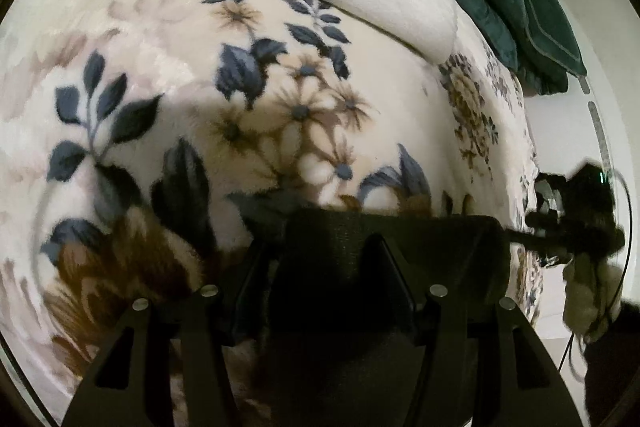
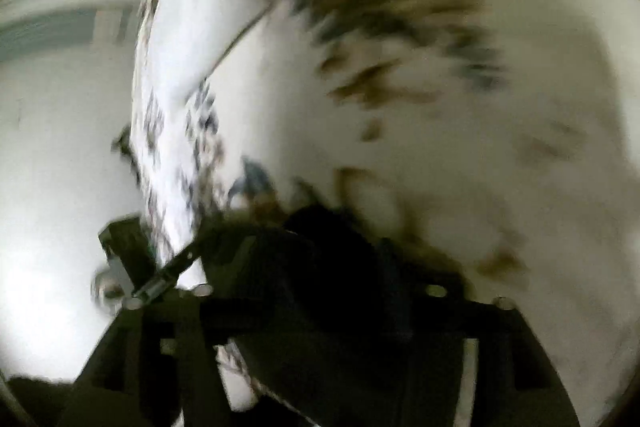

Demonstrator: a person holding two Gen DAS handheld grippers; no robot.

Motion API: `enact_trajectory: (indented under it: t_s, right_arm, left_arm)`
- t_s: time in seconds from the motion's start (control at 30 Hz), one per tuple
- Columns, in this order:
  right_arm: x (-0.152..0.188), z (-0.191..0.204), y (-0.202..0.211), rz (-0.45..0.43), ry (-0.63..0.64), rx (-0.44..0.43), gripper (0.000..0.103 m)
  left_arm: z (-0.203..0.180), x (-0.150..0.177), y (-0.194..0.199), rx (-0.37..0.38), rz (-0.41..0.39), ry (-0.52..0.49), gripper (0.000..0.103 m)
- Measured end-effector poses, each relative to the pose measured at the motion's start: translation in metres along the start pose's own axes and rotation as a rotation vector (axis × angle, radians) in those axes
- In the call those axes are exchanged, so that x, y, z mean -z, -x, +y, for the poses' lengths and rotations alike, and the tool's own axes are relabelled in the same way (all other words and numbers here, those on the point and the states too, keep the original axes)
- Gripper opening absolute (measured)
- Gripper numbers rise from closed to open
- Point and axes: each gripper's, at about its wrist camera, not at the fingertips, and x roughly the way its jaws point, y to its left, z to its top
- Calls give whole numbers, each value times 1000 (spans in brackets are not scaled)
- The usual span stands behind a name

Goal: Fold small clothes

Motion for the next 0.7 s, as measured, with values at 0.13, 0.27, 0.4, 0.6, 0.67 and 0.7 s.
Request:
enact_trajectory:
  t_s: [0.13,0.27,0.4,0.6,0.67,0.7]
  right_arm:
    - [26,-48,-2,1,-160,2,70]
    - [41,-65,-26,1,-220,-153,52]
    - [44,-42,-13,-123,-150,-99,10]
    - [50,-31,-12,-64,-139,-11,19]
    - [66,-29,6,-77,-146,44,45]
    - [78,-31,16,-93,-155,80,51]
  left_arm:
    - [3,1,-1,25,-11,32,54]
    - [0,4,-1,54,-34,33,52]
    - [-6,4,-2,30,-39,-4,49]
    - [-6,5,4,5,-12,16,51]
    - [-10,13,15,-36,-26,13,51]
    - [-14,19,21,-69,-30,5,51]
